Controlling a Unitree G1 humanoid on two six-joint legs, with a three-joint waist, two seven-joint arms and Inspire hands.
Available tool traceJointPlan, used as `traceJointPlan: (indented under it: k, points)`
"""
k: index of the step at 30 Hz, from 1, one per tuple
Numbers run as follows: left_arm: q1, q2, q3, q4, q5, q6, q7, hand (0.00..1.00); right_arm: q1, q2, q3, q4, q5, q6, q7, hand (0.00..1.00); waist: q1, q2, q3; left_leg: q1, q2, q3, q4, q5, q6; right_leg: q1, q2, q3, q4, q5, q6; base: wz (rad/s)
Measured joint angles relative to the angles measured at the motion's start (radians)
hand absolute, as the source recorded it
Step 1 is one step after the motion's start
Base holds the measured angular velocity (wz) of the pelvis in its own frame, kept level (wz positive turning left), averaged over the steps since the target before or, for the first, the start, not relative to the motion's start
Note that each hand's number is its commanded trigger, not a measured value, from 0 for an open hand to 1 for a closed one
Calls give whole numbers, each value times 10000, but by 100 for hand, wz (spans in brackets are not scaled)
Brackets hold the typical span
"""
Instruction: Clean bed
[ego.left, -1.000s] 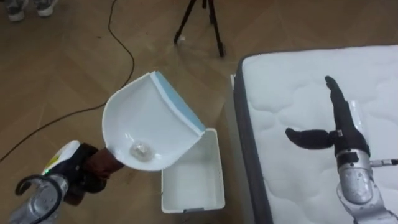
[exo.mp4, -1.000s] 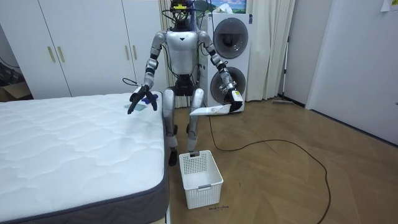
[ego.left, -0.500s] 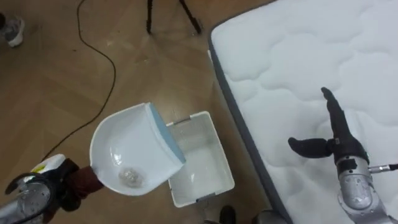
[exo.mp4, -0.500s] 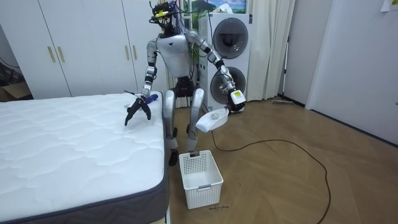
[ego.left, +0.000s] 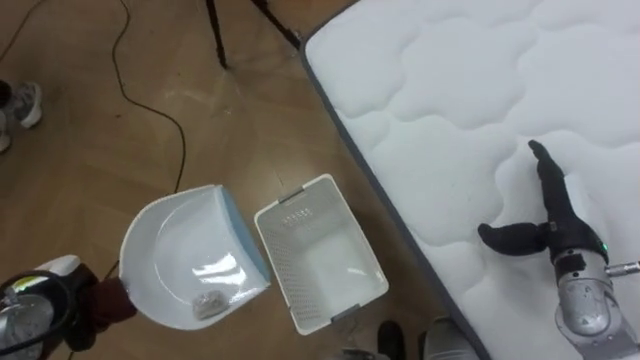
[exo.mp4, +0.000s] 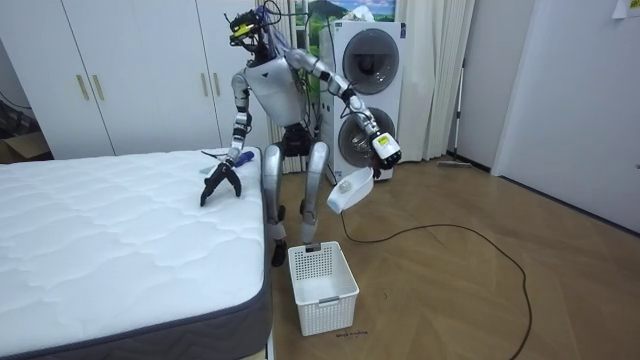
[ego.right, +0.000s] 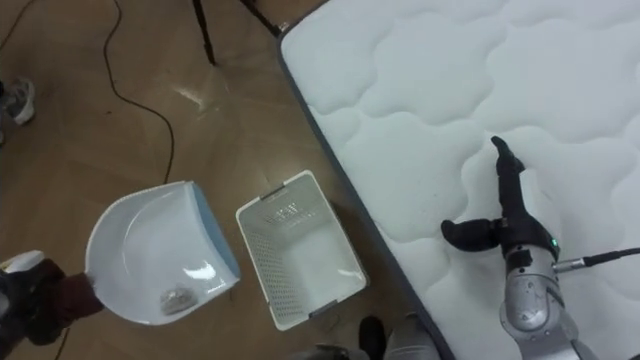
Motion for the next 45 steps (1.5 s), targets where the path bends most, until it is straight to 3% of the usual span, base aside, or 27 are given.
traceJointPlan:
  k: [5,11,16,18,25,27,29,33,36,39,45]
  points:
    - [-170,287,1,7,42,151,0,100,46,-11,-45,-304,-519,114,90,0,-35,275,31,23,-21,87,8,-31,-4,-61,16,163,211,-26,25,-4]
    - [-214,445,-1,27,-32,361,-185,100,20,-217,20,-636,-852,299,253,0,-35,380,34,-67,-69,358,25,-45,-26,-347,13,485,518,-147,32,-7]
    - [-307,481,-1,96,-62,386,-526,100,-33,-240,11,-729,-795,304,289,0,-54,377,32,-326,-68,407,121,-17,-68,-590,7,475,605,-164,18,3]
    - [-525,499,0,261,-49,386,-581,100,-81,-234,3,-730,-788,299,327,0,-69,281,84,-441,-70,438,204,-19,-65,-707,-6,477,672,-164,20,0]
    - [-654,739,-1,264,201,385,-581,100,-116,-222,88,-715,-790,304,435,0,-150,89,78,-568,-69,438,222,-48,-20,-799,-10,462,639,-165,28,0]
    - [-704,875,-33,203,481,384,-581,100,-112,-221,123,-711,-790,304,384,0,-174,88,76,-562,-69,433,230,-56,-4,-782,-6,465,660,-168,33,0]
    - [-927,1191,-294,194,770,375,-572,100,-110,-222,189,-702,-775,308,371,0,-222,99,80,-553,-65,427,253,-43,57,-731,-2,442,658,-175,44,3]
    - [-1353,1460,-613,182,870,375,-567,100,-173,-216,192,-518,-722,295,362,0,-257,190,123,-389,-69,355,209,-73,12,-547,-3,400,564,-177,47,1]
    - [-1481,1463,-626,197,1109,375,-552,100,-221,-239,159,-531,-725,170,334,0,-437,540,253,-382,-70,351,209,-83,11,-539,-6,393,504,-177,52,0]
    - [-1528,1476,-626,191,1258,378,-541,100,-234,-283,170,-565,-746,1,354,0,-508,718,239,-371,-69,470,157,-85,17,-603,-9,492,574,-201,49,-7]
    - [-1546,1482,-709,190,1304,381,-529,100,-342,-281,262,-585,-797,-48,482,0,-716,811,231,-136,-69,754,42,-101,42,-521,-26,726,718,-299,74,-7]
